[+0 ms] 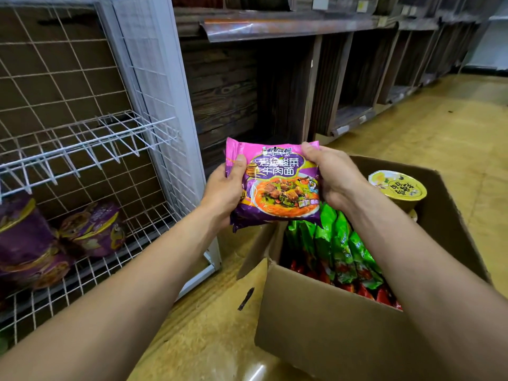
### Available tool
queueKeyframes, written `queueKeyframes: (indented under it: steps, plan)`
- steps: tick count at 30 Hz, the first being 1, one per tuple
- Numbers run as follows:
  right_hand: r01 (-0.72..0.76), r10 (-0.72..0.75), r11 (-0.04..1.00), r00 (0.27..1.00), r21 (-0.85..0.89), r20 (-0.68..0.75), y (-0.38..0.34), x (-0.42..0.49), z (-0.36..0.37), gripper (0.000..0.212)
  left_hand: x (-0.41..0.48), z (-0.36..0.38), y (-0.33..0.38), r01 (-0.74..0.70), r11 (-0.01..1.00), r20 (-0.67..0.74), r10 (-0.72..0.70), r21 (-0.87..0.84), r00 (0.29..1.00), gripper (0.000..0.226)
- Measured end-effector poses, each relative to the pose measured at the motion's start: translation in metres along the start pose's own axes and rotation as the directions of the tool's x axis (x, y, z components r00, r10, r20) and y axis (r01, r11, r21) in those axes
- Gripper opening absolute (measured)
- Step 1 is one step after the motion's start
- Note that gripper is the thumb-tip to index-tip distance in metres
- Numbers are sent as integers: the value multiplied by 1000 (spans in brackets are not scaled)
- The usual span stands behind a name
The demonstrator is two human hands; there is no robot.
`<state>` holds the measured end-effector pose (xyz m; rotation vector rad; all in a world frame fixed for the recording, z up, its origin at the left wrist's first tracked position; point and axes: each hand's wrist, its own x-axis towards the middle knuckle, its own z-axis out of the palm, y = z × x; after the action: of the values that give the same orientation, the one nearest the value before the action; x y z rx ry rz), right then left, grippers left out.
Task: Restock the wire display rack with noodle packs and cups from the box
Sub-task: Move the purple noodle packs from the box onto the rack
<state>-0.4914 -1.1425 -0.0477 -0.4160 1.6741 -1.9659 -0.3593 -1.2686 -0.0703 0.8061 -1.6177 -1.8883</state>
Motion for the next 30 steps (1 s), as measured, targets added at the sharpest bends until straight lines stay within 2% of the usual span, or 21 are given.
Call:
queueKeyframes:
  steps: [4, 6, 10, 15, 21, 26, 30]
  plan:
    - [5, 8, 998, 979, -64, 205, 4, -6, 3, 30, 3, -4, 5, 11, 998, -41, -14, -68, 999, 39]
    - [-15, 35, 997, 967, -80, 254, 5, -10, 5, 33, 5, -5, 8, 12, 996, -52, -17, -91, 998, 43]
    - [39, -11, 993, 968, -107, 251, 9, -7, 5, 40, 4, -8, 12, 43, 991, -34, -48, -124, 998, 54]
    - [57, -44, 996, 982, -64, 183, 10, -6, 8, 30, -3, -5, 12, 143, 982, 81, -134, -125, 988, 58]
    - [110, -93, 992, 973, -70, 210, 8, -7, 17, 16, 3, -18, 8, 123, 992, 119, -120, -15, 986, 74]
    - [171, -133, 978, 952, -120, 276, 7, -6, 36, 31, 6, -39, 9, 49, 998, 92, -45, -40, 995, 60]
    - [320, -217, 918, 901, -236, 376, 5, -7, 62, 34, 1, -62, 9, -40, 994, -1, 40, -99, 999, 51]
